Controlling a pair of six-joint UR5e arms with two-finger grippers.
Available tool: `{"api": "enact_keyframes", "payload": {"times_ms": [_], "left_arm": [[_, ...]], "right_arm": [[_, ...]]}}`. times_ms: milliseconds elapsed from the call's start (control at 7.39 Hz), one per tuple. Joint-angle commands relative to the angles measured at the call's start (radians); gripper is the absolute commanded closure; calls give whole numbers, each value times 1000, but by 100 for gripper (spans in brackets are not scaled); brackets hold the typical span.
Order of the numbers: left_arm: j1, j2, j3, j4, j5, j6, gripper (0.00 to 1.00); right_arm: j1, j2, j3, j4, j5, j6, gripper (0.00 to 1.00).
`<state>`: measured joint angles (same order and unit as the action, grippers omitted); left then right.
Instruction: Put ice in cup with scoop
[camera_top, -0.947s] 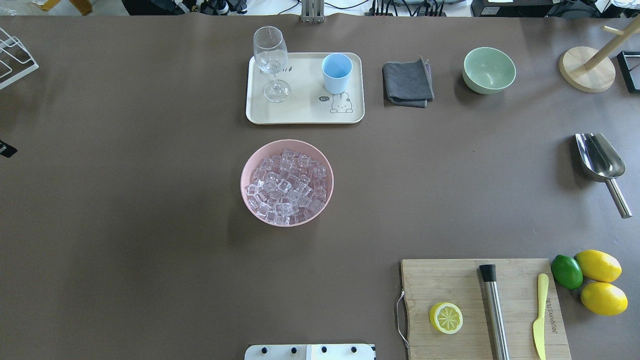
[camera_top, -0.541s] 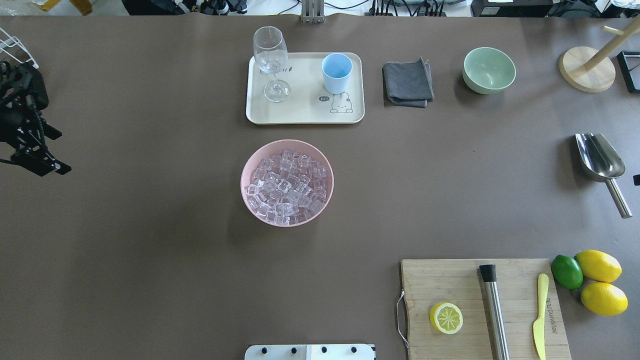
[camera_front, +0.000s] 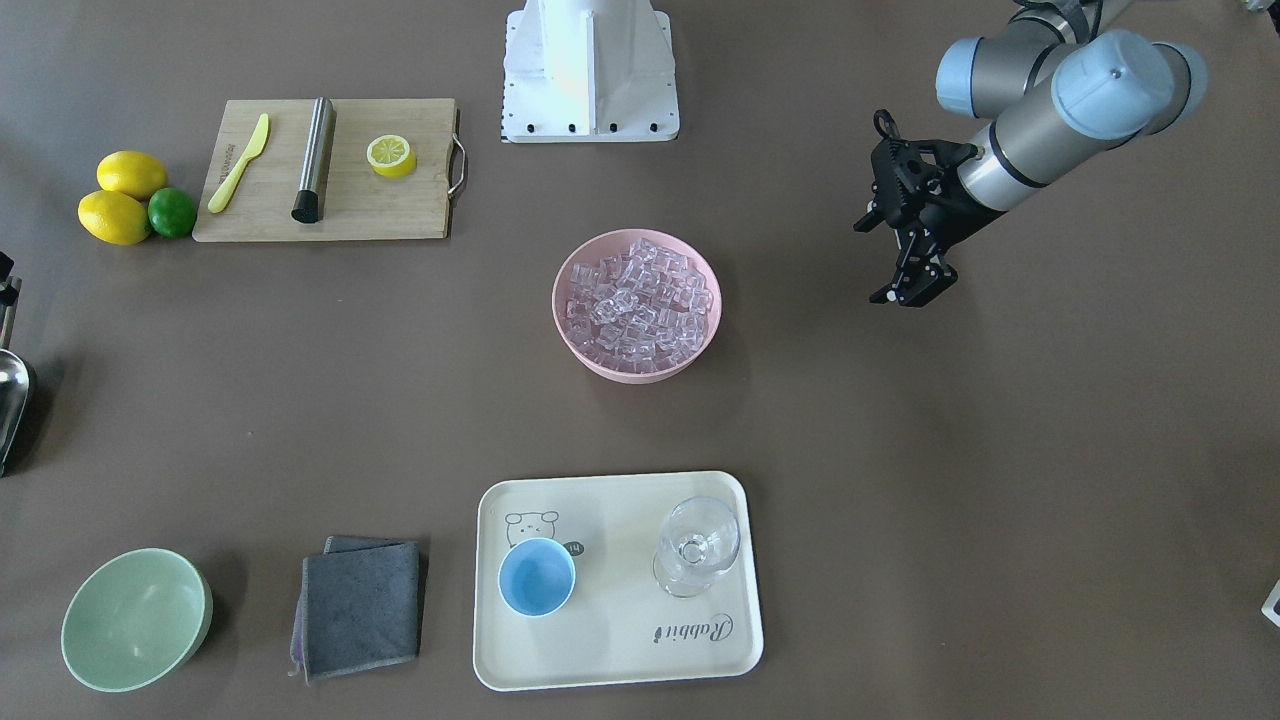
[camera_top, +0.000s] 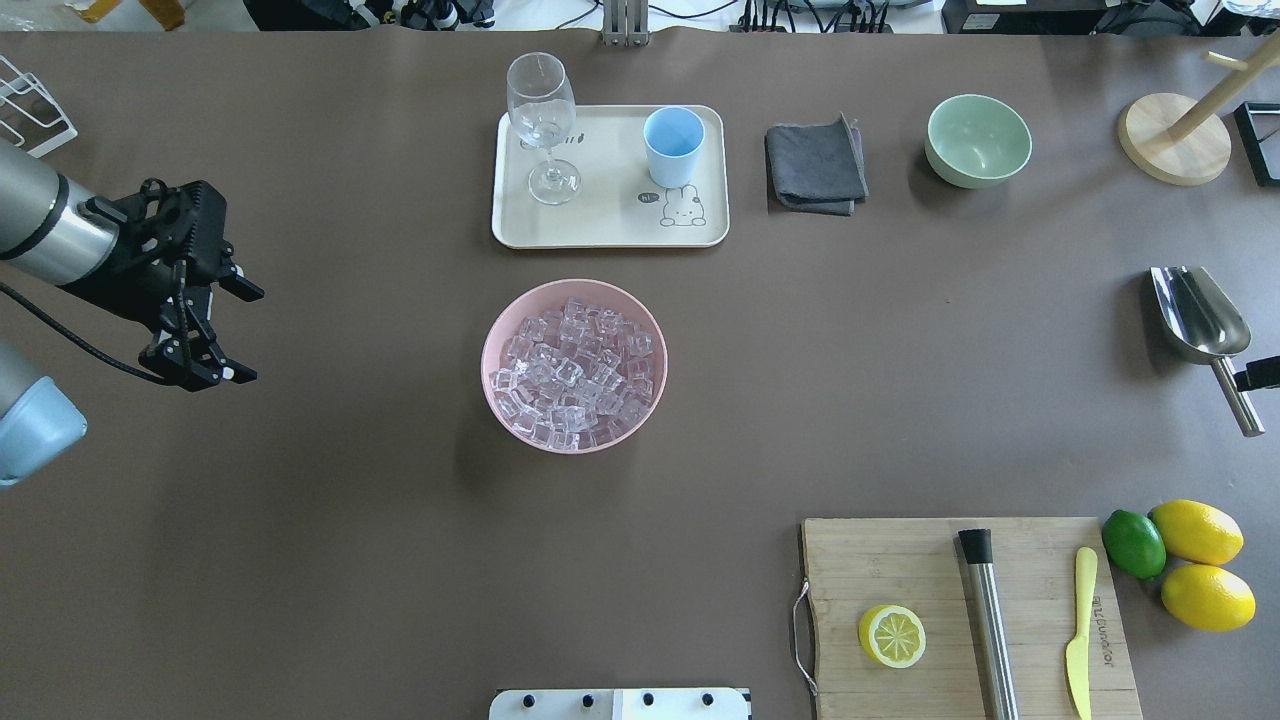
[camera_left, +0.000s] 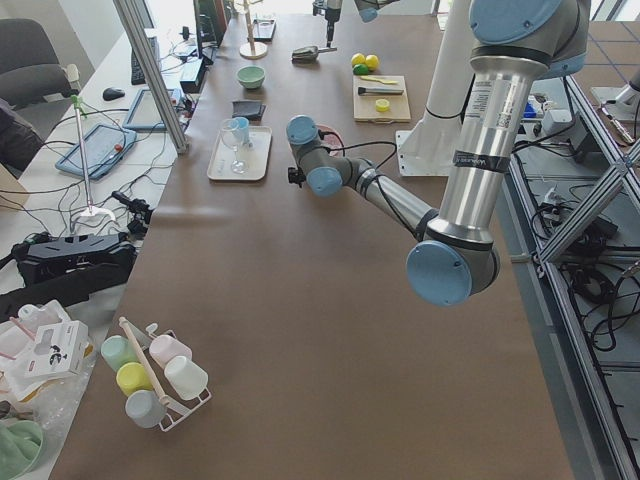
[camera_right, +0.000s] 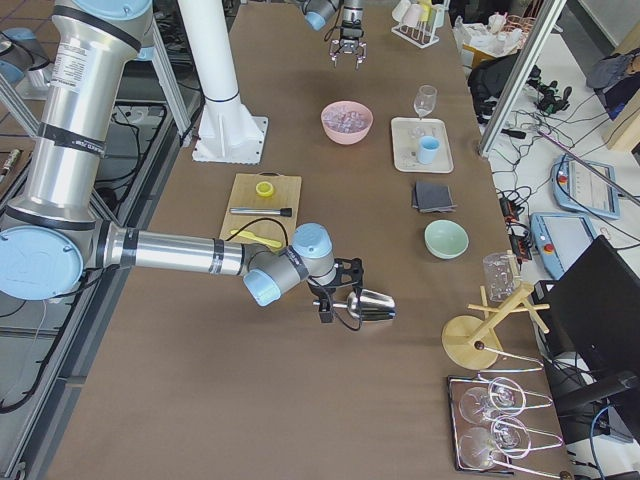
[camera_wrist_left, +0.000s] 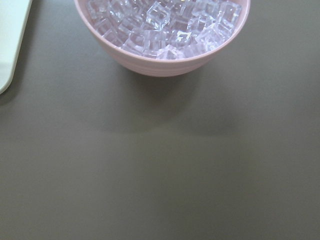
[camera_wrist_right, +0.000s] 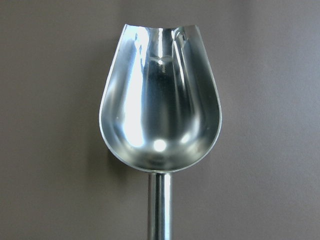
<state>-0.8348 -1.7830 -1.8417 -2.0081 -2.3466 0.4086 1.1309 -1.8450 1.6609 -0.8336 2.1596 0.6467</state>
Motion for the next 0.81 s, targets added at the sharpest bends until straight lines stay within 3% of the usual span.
{"api": "enact_keyframes", "payload": {"times_ms": [0, 271, 676], "left_arm": [[80, -51, 28, -56, 50, -8, 1], [126, -56, 48, -127, 79, -20, 1], [177, -79, 103, -201, 99, -24, 1]], "right_arm": [[-37, 6, -13, 24, 0, 57, 7], [-51, 9, -13, 24, -4, 59, 21], [-60, 10, -13, 24, -4, 57, 29]]}}
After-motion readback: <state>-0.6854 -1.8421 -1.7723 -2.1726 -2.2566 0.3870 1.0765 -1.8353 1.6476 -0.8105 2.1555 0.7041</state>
